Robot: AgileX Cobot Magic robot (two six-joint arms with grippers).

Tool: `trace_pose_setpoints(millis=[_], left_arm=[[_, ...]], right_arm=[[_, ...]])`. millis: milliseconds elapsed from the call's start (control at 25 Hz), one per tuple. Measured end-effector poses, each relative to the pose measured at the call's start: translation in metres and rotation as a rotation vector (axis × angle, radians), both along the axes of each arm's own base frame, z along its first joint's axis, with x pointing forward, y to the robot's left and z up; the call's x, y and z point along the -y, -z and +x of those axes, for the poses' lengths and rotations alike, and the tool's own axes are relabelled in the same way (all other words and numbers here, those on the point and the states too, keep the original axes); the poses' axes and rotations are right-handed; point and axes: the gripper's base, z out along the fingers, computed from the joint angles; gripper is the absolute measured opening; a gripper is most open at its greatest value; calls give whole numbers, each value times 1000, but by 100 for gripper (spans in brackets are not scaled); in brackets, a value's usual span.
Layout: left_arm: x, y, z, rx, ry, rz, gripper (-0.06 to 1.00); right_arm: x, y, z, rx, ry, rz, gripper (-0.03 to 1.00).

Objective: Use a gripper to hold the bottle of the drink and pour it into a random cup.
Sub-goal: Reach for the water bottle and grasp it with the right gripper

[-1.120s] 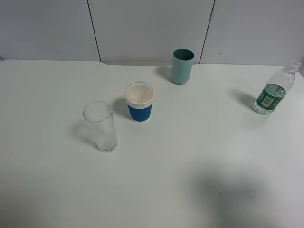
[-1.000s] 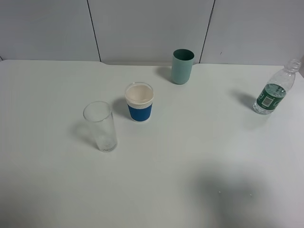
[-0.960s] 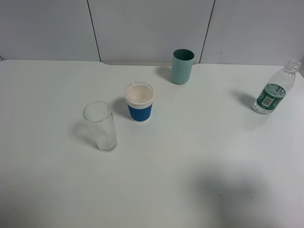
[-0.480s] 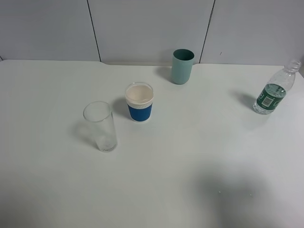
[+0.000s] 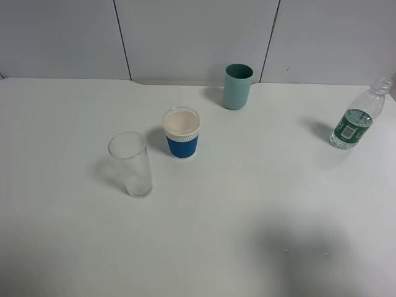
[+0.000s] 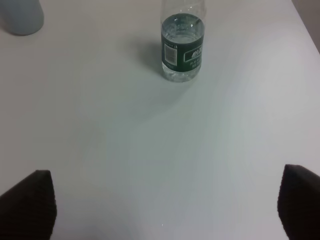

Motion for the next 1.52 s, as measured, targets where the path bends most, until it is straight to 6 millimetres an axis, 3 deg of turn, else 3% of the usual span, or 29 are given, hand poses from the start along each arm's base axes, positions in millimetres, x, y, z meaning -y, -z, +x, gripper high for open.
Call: trace_pose_setpoints(millis=[1280,1440,1520], left_arm=[[0,0,0,0,0,0,99],[0,0,0,0,0,0,99],[0,0,0,0,0,0,99]], right_arm=[[0,-2,0,8,-7,-12,87],[-1,-19,12,58,-20,-23,87],[-1,-28,29,71,-24,-25,87]])
